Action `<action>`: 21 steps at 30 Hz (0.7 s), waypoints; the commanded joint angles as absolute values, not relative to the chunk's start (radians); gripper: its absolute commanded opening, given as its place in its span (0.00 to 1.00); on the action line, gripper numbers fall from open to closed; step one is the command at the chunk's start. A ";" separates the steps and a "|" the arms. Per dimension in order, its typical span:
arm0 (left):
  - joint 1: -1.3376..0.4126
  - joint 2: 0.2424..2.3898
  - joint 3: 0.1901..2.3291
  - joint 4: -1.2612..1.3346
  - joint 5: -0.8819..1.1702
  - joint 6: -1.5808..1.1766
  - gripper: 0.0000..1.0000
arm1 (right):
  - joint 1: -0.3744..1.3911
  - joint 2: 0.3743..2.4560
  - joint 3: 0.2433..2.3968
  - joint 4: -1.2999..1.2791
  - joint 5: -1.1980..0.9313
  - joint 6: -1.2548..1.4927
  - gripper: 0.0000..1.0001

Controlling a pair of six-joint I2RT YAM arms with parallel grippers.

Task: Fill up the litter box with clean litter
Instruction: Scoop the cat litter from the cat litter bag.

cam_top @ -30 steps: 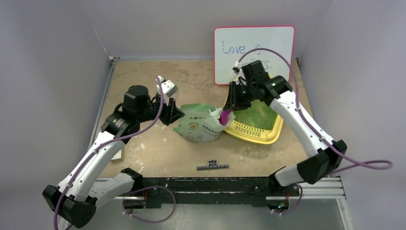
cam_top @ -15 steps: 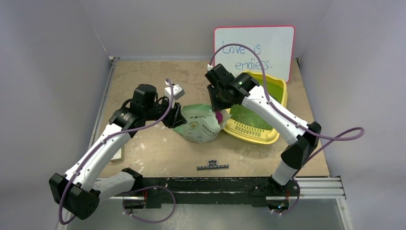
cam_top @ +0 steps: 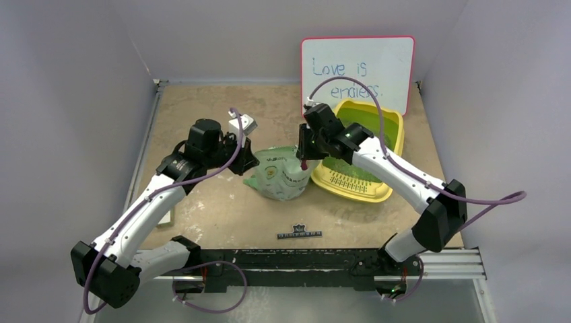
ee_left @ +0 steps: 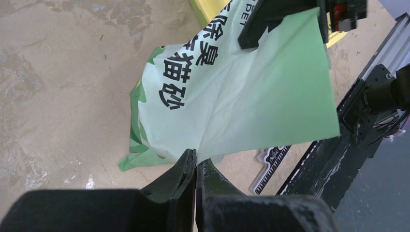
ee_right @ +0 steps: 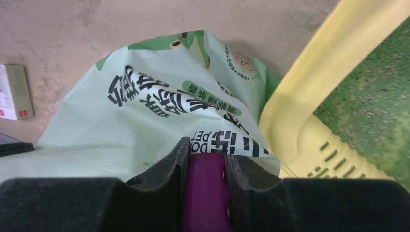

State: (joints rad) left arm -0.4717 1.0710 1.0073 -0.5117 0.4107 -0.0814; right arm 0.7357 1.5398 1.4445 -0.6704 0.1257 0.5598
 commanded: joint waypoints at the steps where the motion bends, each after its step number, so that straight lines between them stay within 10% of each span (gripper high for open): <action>1: -0.466 1.068 0.995 -0.445 0.382 -0.113 0.00 | 0.704 1.574 1.273 -0.471 -0.067 0.671 0.00; 8: -0.466 1.059 0.988 -0.449 0.412 -0.111 0.01 | 0.613 1.557 1.137 -0.228 -0.311 0.758 0.00; 12: -0.466 1.063 0.984 -0.419 0.486 -0.132 0.30 | 0.570 1.553 1.106 -0.146 -0.420 0.784 0.00; 21: -0.466 1.106 1.006 -0.325 0.513 -0.165 0.37 | 0.492 1.519 1.003 0.090 -0.643 0.903 0.00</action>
State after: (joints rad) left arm -0.4713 1.0885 0.9836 -0.4126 0.4683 -0.1375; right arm 0.4862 1.4967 1.0557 -0.1070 -0.3946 0.7399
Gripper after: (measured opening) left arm 0.366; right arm 0.310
